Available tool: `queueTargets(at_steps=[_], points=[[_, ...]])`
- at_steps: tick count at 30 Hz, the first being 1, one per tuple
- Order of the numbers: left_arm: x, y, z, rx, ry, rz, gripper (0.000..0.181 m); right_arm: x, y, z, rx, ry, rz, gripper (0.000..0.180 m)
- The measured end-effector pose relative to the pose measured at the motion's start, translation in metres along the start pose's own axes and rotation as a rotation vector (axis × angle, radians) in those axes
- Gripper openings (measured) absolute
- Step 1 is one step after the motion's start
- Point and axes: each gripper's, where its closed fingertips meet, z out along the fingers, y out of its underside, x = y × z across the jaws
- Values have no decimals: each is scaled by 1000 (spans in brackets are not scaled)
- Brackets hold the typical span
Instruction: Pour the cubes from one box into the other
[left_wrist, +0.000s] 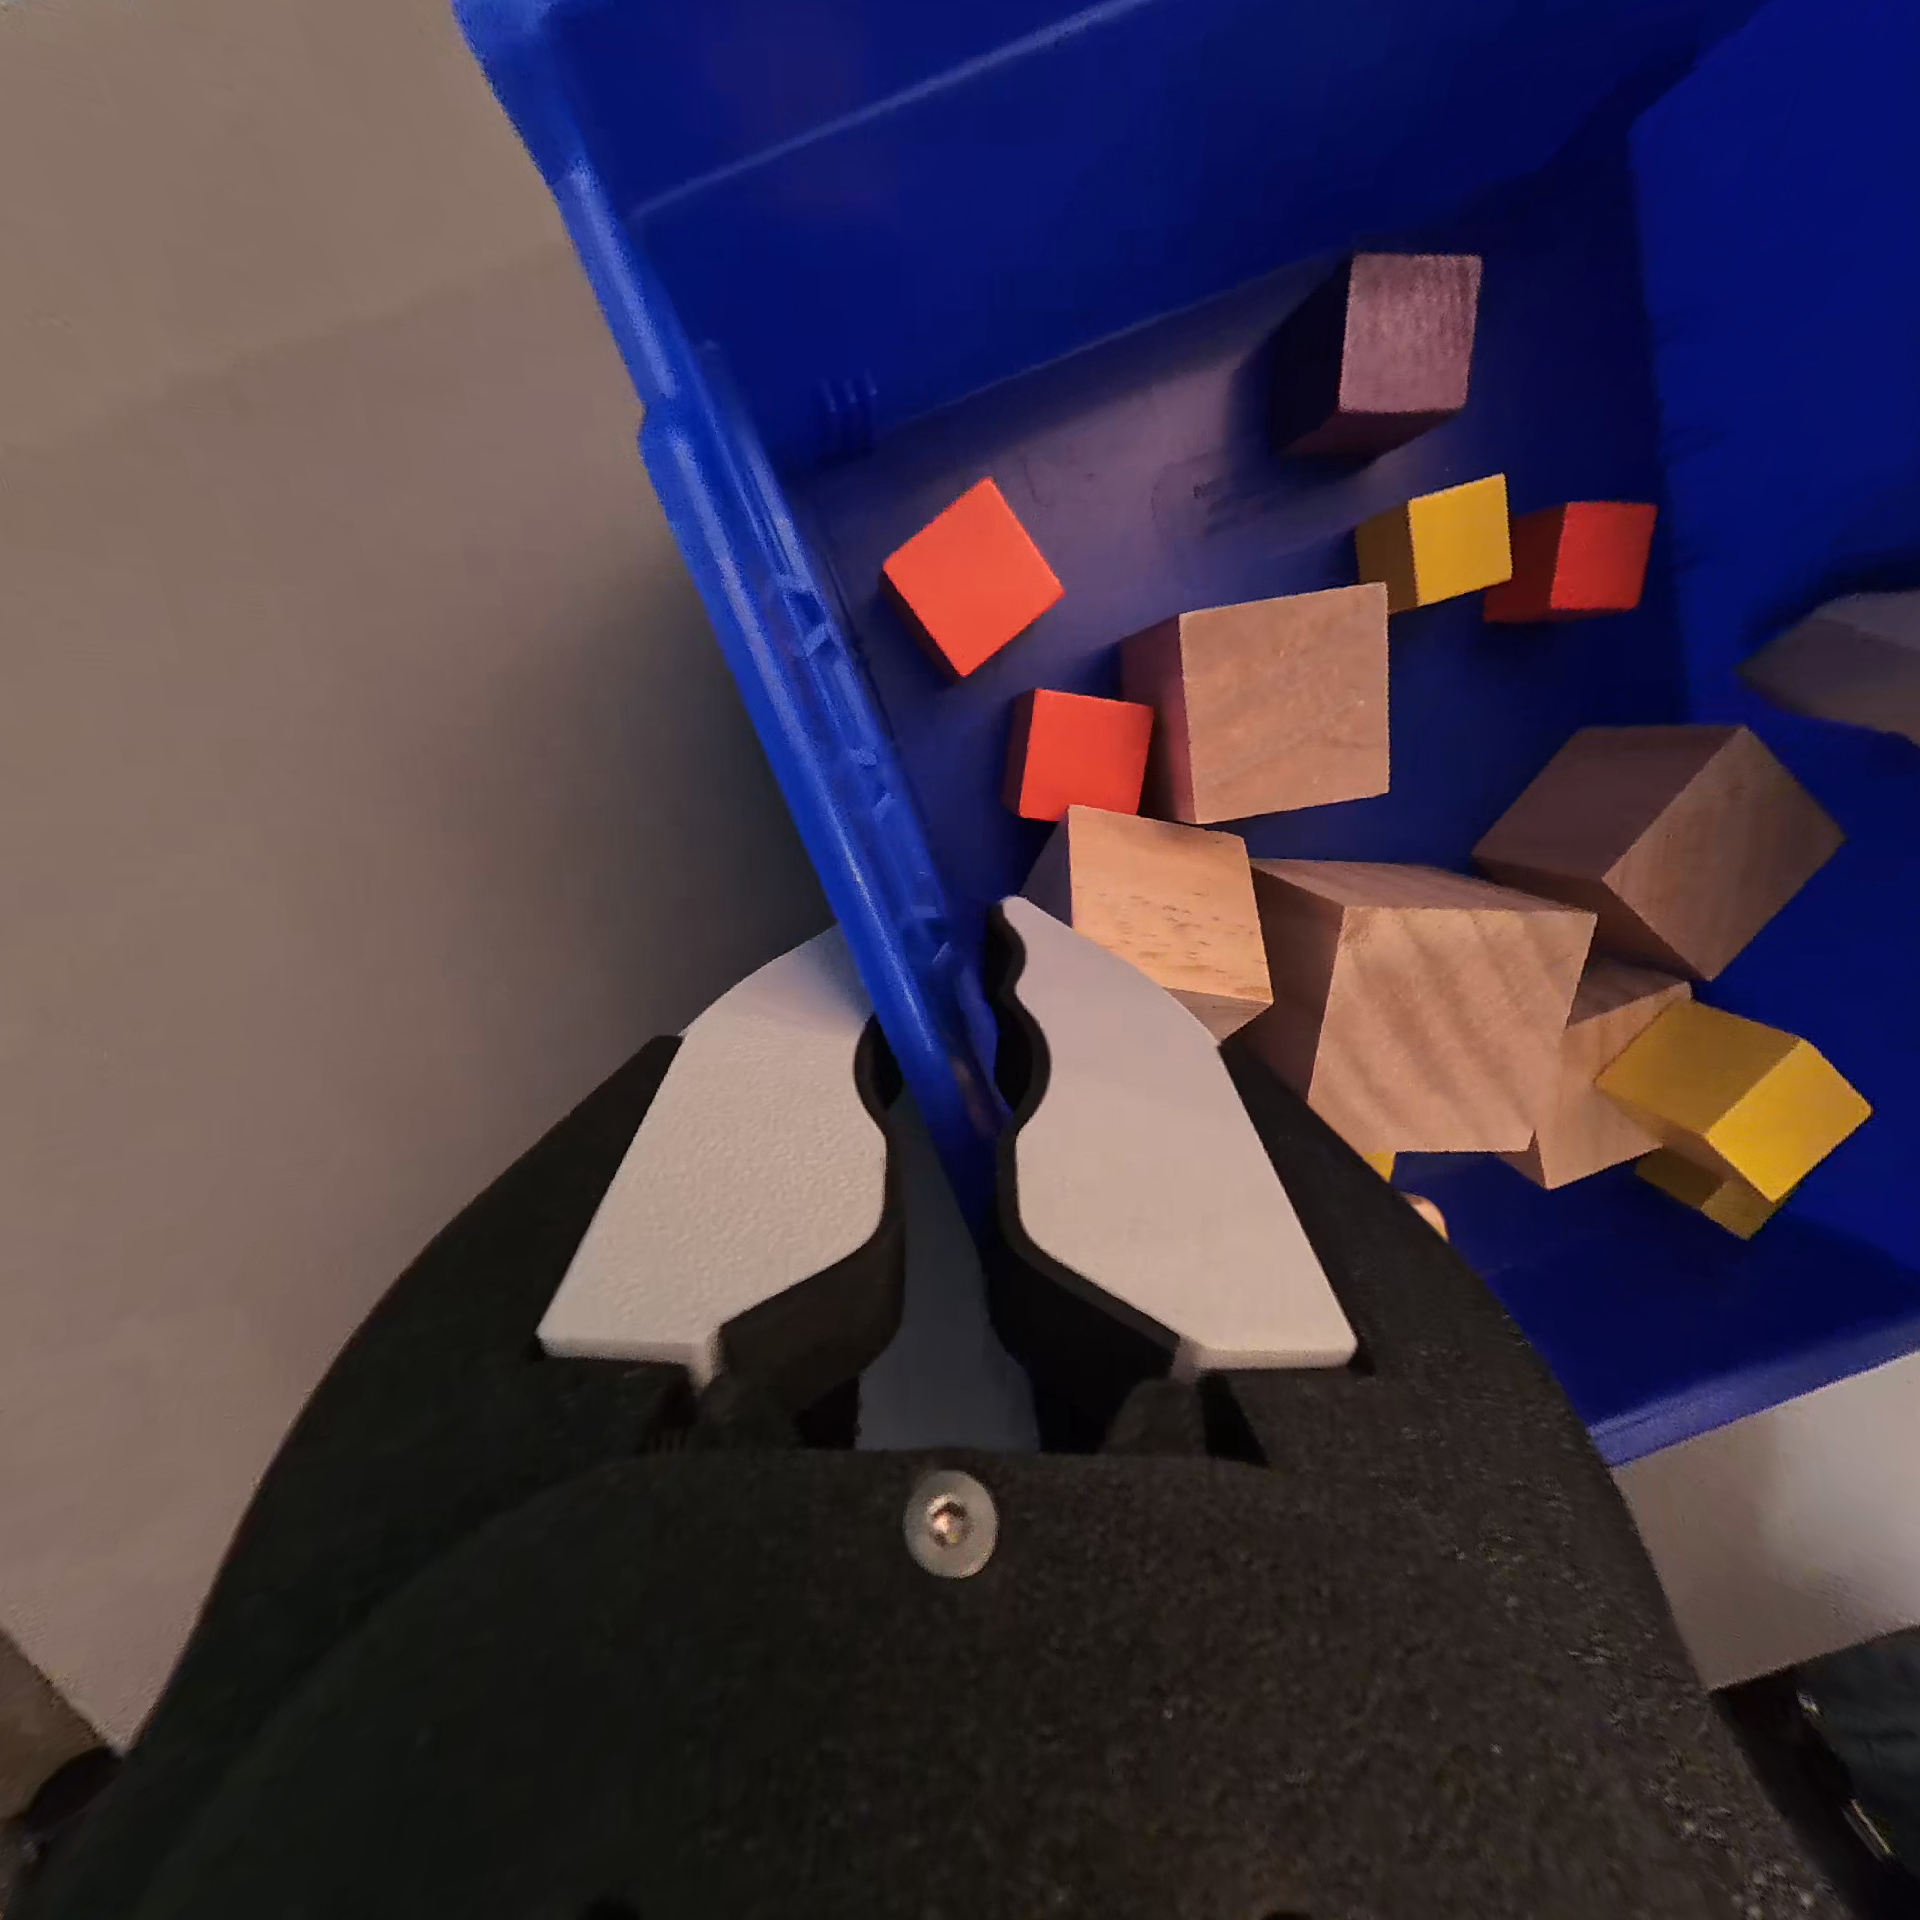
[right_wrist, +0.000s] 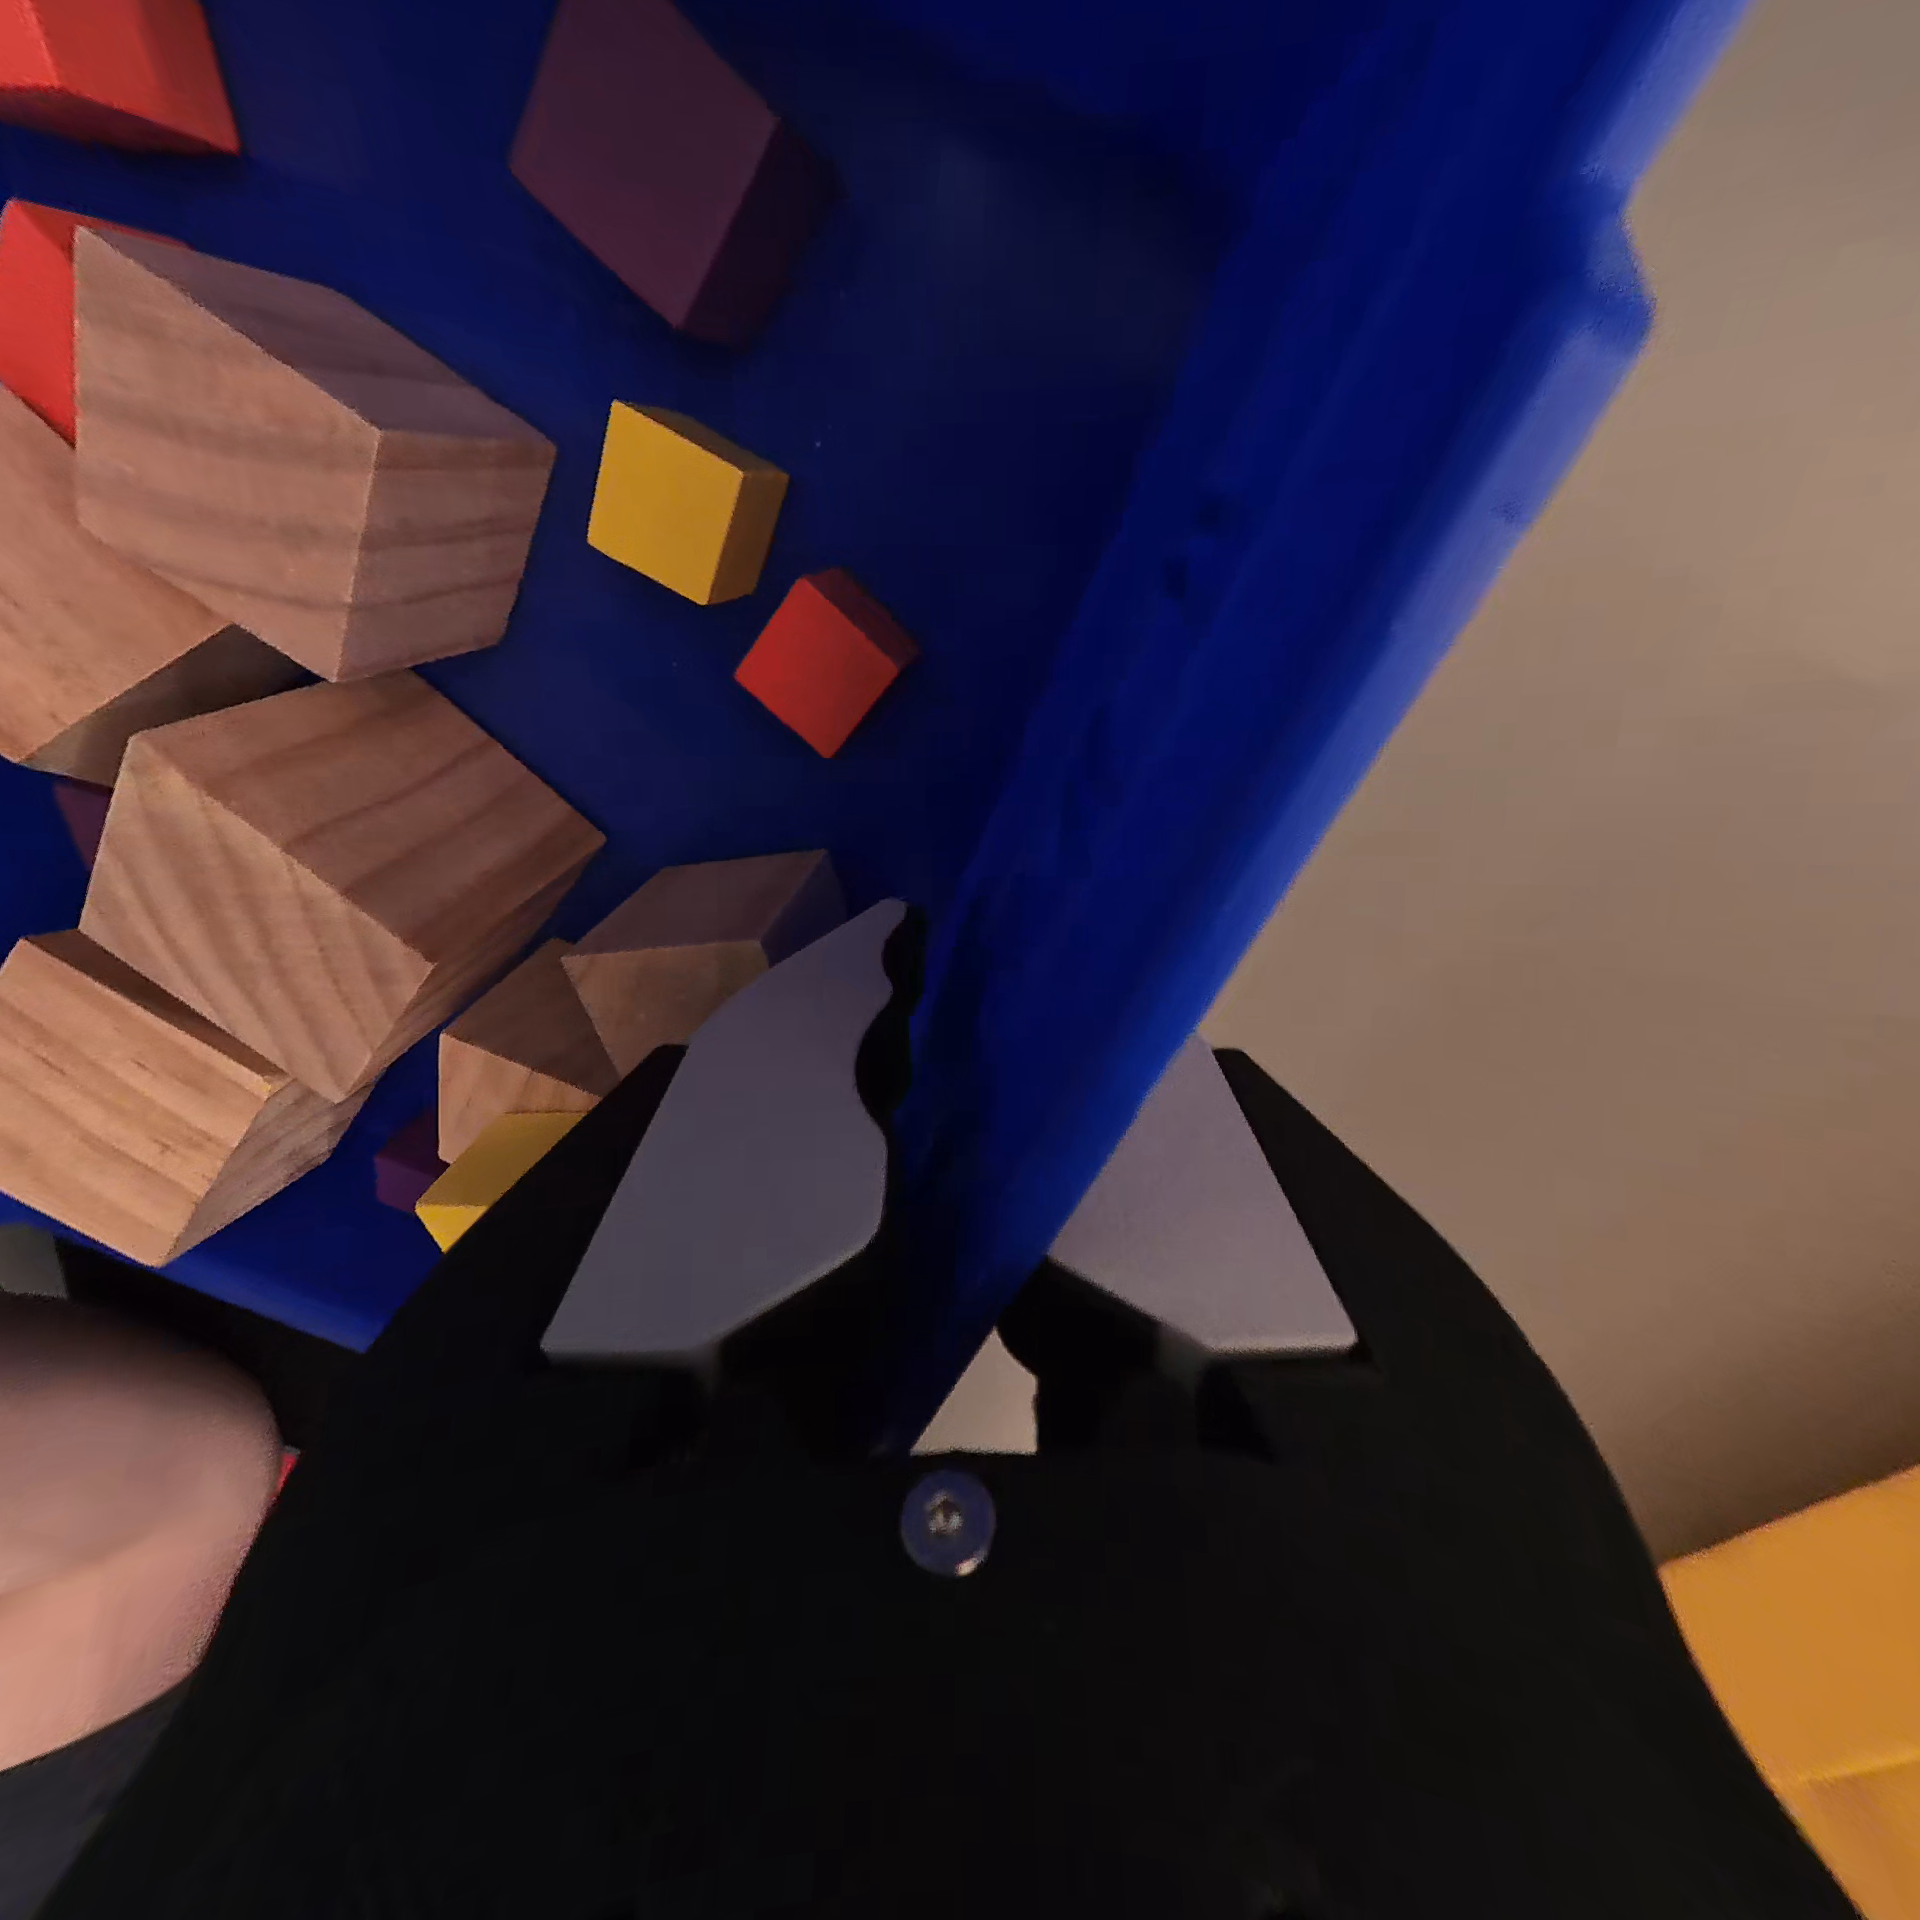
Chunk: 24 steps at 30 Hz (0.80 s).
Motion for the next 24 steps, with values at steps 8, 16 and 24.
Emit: queueTargets(at_steps=[8, 16, 24], points=[[79, -19, 14, -5, 27, 147, 25, 70, 38, -14, -50, 11, 85, 7], [104, -27, 20, 21, 69, 112, 23, 94, 50, -17, -44, 5, 98, 8], [103, -31, 24, 23, 193, 2, 21, 94, 44, -17, -40, -13, 85, 9]])
